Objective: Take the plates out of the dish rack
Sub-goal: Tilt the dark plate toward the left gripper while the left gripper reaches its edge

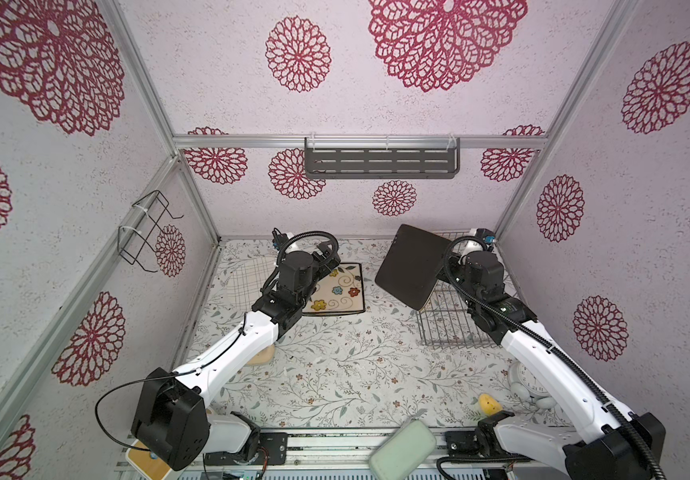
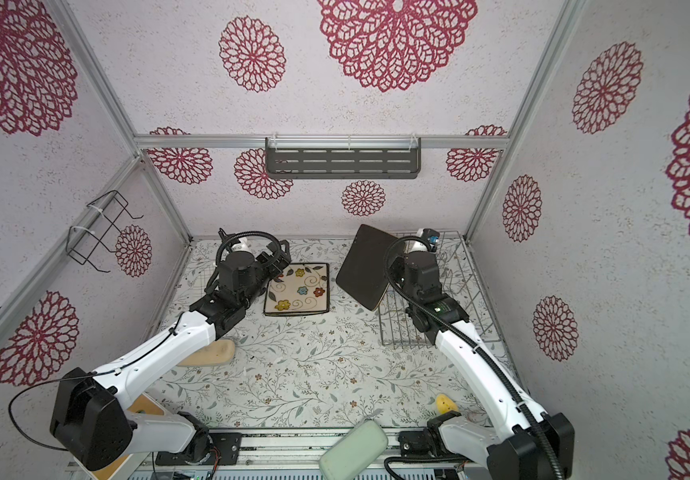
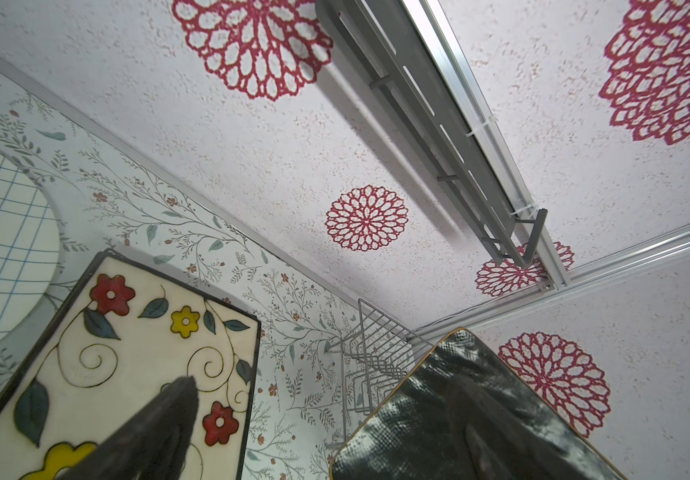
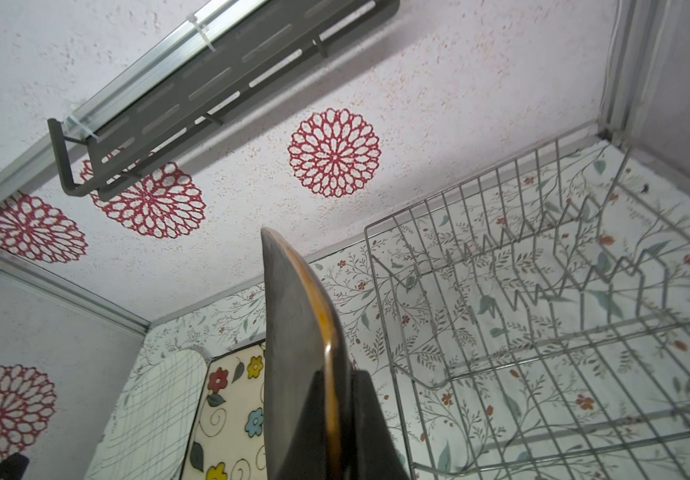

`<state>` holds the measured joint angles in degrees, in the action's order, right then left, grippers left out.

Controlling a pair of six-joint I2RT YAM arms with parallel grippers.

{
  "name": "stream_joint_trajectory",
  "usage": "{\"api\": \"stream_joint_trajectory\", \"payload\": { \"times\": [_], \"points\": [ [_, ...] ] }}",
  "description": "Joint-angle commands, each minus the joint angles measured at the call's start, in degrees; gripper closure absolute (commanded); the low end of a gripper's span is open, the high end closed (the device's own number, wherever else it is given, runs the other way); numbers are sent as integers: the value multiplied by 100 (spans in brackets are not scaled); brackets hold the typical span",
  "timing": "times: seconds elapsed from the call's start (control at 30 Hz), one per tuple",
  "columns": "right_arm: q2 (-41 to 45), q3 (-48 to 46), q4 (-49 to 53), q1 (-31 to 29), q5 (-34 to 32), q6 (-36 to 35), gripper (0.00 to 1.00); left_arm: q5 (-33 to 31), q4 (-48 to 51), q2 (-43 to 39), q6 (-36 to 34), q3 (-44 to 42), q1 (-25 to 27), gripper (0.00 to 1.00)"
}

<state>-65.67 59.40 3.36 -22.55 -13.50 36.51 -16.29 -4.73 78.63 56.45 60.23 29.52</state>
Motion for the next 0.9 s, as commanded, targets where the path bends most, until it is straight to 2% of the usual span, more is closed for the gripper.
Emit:
{"api": "stream_joint_trajectory", "payload": {
  "times": [0.0, 0.07, 0.2, 0.5, 0.7, 0.87],
  "points": [
    [230, 17, -2086, 91, 450, 1086, 100, 247, -181, -116, 208, -71, -96, 3],
    [237, -176, -2349, 110, 462, 1287, 100, 355, -179, -27, 315, -69, -138, 3],
    [203, -478, -2752, 123, 396, 1666, 100, 1071, -61, 235, 715, 42, -318, 3],
    [159, -1150, -3820, 127, 2, 2444, 100, 2108, -912, 689, 1673, -4, -336, 3],
    [104, -1371, -4409, 128, -184, 2745, 100, 2425, -1546, 1008, 2092, -125, -247, 3],
    [-128, -1203, -4610, 131, 140, 3003, 100, 2508, -1699, 1019, 2004, -213, -199, 3]
  ]
}}
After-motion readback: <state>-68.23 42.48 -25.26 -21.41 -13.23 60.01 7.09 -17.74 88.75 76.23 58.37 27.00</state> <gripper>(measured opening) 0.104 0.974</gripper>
